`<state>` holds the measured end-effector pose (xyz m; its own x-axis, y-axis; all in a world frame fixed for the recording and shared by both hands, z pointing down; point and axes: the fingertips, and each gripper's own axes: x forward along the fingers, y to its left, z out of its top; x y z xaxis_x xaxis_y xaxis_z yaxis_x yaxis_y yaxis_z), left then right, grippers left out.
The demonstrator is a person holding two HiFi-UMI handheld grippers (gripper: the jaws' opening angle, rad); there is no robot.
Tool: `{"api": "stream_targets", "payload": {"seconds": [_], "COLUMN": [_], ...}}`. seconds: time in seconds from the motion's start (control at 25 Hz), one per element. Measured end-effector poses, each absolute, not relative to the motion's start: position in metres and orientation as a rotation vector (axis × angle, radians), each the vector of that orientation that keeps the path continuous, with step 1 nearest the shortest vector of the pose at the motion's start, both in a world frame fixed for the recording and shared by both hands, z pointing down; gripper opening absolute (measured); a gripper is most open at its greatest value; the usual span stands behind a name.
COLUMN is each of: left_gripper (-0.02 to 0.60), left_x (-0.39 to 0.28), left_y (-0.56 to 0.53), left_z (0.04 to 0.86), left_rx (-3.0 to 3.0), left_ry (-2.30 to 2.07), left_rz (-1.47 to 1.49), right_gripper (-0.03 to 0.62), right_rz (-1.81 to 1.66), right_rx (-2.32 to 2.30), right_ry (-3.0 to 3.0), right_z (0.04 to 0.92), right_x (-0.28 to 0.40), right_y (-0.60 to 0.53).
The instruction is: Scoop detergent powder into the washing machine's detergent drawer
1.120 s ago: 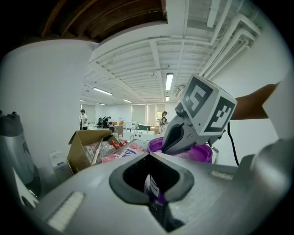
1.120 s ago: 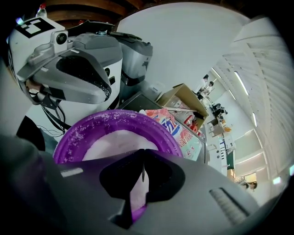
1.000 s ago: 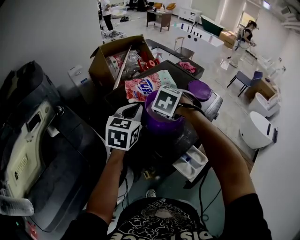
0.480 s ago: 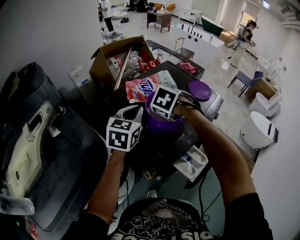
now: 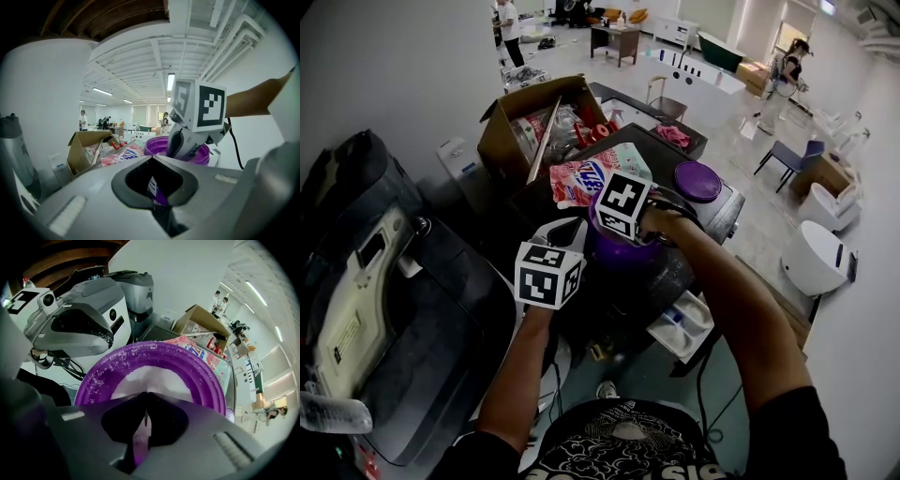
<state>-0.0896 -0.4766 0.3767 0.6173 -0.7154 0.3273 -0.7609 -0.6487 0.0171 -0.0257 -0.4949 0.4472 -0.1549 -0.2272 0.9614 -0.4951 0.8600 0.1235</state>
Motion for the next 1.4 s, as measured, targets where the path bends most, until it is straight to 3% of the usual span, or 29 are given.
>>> {"api": "stream_targets", "payload": {"seconds": [1.4], "left_gripper": [0.000], "left_x": [-0.093], "left_y": [-0.456], "left_z": [0.374], "left_rx": [2.539], "left_ry": [-1.469], "left_rz": [0.450], "right_gripper": [0.037], "right_rz": [0.667], "right_rx": [0.284], "right_ry": [-1.829], "right_z": [0.436], "right_x": [-0.048], "right_y": [-0.464]}}
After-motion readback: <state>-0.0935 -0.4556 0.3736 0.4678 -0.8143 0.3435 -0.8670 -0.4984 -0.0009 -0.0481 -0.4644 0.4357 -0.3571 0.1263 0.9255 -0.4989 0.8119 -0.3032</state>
